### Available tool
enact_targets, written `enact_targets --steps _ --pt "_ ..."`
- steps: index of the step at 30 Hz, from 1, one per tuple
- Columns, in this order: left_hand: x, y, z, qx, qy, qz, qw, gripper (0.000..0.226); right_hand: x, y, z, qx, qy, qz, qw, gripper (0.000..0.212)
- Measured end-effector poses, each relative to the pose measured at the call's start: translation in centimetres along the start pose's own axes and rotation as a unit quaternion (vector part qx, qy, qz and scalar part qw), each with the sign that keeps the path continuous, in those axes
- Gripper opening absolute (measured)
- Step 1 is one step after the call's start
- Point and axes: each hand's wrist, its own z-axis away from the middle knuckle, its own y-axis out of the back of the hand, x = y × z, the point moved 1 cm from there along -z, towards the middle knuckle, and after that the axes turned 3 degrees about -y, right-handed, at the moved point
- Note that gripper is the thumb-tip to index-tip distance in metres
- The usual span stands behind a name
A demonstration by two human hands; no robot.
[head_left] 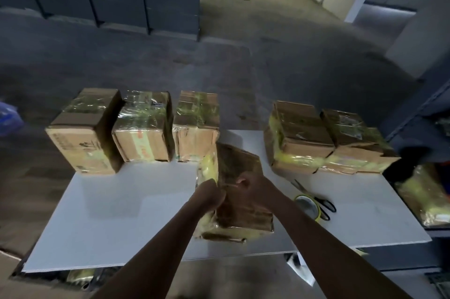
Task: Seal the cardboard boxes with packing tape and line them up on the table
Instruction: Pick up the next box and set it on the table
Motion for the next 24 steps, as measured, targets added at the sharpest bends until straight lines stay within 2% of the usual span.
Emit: enact_targets --steps 4,7,10,13,15,17,20,24 --pt "-3.9 0.1 -0.3 -0.011 0.058 0.177 0.982 0.020 1.7 -2.0 -0.1 0.076 -0.052 0.072 0.993 0.022" --pt "-6.1 0.3 -0.6 -0.024 0.090 0.261 0.961 0.025 2.8 -2.5 0.2 0.077 -0.110 0.136 0.982 0.030" --pt "-6.4 0.4 -1.1 -0.045 0.084 0.262 0.960 0.025 3.5 -2.2 0.2 0.067 -0.170 0.047 0.982 0.053" --pt "-5.8 0.2 -1.6 -0.029 0.084 0.227 0.970 0.021 3.7 -1.5 -0.3 0.015 -0.219 -0.037 0.975 0.072" --pt "-5.1 0.3 -1.7 -0.012 0.081 0.216 0.973 0.020 3.8 -1.2 -0.7 -0.013 -0.212 -0.010 0.977 0.060" --pt "-4.8 0.3 -2.1 0.003 0.092 0.216 0.972 0.031 3.8 -1.0 -0.9 -0.025 -0.192 0.019 0.981 0.040" --pt "-4.5 -0.1 -2.4 0.043 0.078 0.195 0.977 0.035 3.8 -0.7 -1.0 -0.041 -0.167 0.021 0.985 0.019" --pt "-4.4 -0.4 -2.6 0.083 0.088 0.175 0.977 0.051 4.6 -0.3 -1.5 -0.067 -0.166 0.002 0.984 0.023"
